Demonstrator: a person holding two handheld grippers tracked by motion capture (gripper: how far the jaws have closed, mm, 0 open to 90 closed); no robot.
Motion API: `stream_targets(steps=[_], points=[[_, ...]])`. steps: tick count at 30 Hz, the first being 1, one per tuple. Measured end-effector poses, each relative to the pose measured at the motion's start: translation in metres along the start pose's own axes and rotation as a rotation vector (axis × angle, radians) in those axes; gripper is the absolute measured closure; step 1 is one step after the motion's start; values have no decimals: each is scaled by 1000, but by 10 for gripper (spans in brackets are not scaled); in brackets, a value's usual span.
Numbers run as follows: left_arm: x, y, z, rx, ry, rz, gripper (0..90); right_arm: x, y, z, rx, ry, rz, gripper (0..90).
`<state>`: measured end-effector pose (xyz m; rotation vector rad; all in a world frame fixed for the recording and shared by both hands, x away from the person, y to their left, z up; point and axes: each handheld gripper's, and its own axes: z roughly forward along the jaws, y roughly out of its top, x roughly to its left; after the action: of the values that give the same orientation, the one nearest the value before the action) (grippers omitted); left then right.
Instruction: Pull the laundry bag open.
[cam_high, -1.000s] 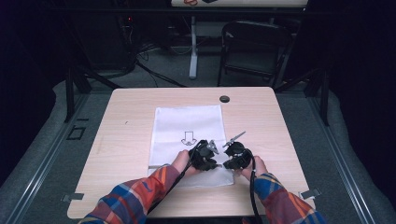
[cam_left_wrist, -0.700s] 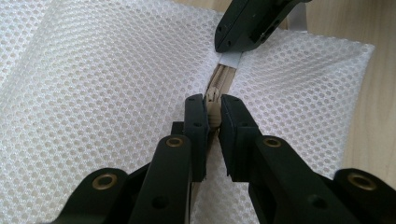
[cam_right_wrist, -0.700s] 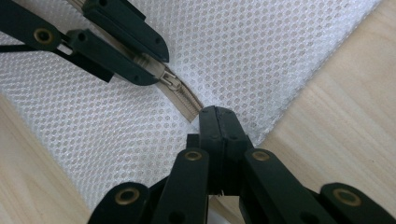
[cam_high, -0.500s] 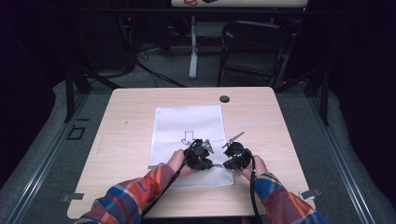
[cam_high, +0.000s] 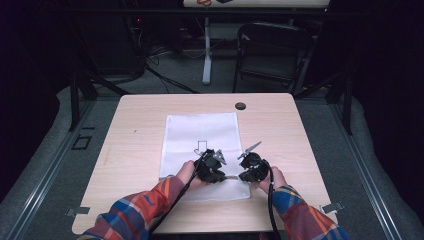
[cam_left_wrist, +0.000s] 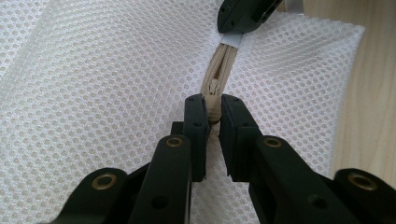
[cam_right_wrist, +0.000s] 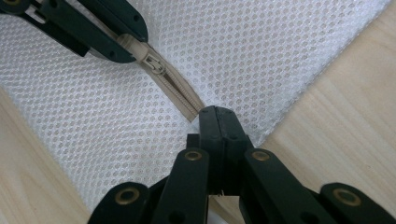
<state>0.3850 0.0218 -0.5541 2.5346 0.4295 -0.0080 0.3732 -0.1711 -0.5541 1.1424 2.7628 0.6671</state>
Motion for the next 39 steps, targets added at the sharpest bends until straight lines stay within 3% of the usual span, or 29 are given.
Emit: stream_targets(steps=[6, 9, 15, 21, 30, 36, 39], points=[[1, -3, 2, -3, -8, -13, 813, 0, 0, 0, 5, -3, -10, 900], [2, -3, 3, -3, -14, -17, 812, 1, 1, -1, 9, 2, -48, 900], [2, -3, 4, -7, -15, -18, 810, 5, 5, -3, -73, 0, -53, 900], [2, -2, 4, -11, -13, -13, 808, 13, 9, 8, -55, -13, -112, 900], [0, -2, 5, -12, 5, -9, 803, 18, 6, 10, -82, -45, -202, 900], [-3, -1, 5, -6, 27, 7, 810, 18, 5, 10, -90, -54, -208, 900], [-5, -1, 4, 0, 37, 13, 811, 20, 5, 9, -57, -73, -233, 900]])
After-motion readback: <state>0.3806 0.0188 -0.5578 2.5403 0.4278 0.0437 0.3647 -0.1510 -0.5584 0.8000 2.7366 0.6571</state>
